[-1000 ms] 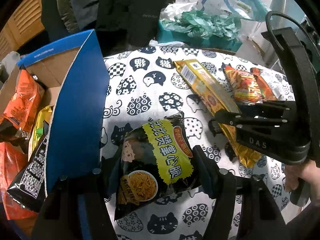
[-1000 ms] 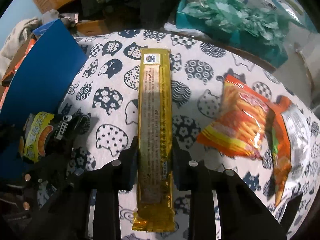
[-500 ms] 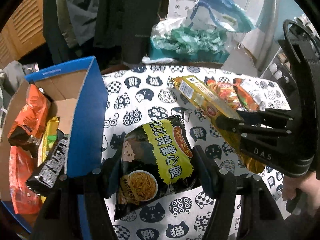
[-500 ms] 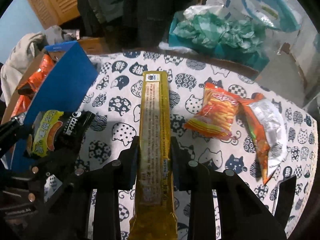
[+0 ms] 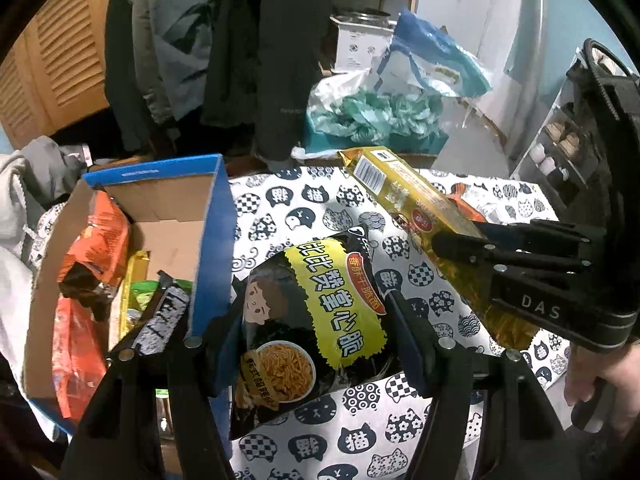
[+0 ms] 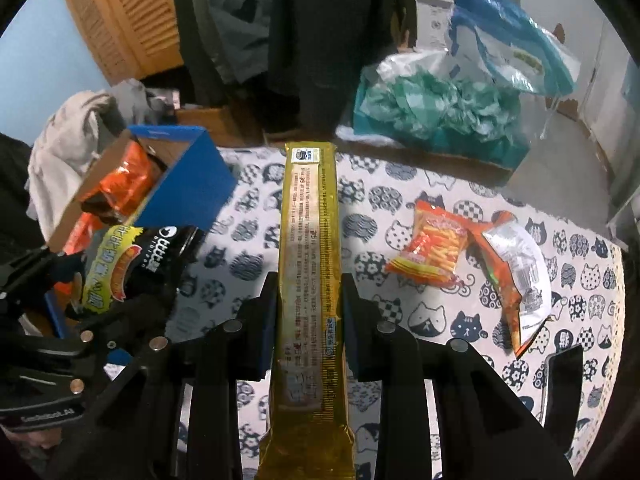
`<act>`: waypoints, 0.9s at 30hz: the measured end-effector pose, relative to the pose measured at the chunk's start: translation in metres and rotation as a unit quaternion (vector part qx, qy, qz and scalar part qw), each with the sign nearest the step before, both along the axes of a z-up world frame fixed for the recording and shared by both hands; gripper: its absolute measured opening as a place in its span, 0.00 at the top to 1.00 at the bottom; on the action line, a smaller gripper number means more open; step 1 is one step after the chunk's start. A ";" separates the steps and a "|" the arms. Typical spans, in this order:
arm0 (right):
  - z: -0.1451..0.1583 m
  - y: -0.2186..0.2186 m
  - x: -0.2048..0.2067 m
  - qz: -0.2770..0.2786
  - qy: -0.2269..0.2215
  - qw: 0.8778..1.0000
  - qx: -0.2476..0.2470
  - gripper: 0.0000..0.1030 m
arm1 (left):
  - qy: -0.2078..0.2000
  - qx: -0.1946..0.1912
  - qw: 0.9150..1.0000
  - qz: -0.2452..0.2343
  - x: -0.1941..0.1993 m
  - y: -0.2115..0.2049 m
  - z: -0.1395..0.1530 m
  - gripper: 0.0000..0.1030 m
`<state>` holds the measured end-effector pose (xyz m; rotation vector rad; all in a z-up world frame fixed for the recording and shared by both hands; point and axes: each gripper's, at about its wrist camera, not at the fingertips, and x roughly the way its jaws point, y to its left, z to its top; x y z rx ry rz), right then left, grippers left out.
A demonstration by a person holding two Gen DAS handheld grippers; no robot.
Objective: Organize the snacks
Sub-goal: 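Carry the black bag and yellow bar over the box with both tools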
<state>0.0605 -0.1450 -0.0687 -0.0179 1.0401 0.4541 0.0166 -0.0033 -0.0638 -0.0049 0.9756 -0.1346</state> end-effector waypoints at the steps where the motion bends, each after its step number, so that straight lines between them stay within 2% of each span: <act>1: 0.004 0.003 -0.002 0.002 -0.003 1.000 0.003 0.74 | -0.002 -0.001 1.000 0.002 -0.001 0.002 0.002 0.34; 14: 0.029 0.062 -0.009 0.048 -0.017 0.998 0.028 0.74 | -0.031 -0.013 0.998 0.053 -0.016 0.053 0.026 0.34; 27: 0.030 0.133 -0.003 0.088 -0.002 0.996 0.032 0.74 | -0.023 -0.030 0.989 0.141 -0.018 0.134 0.020 0.34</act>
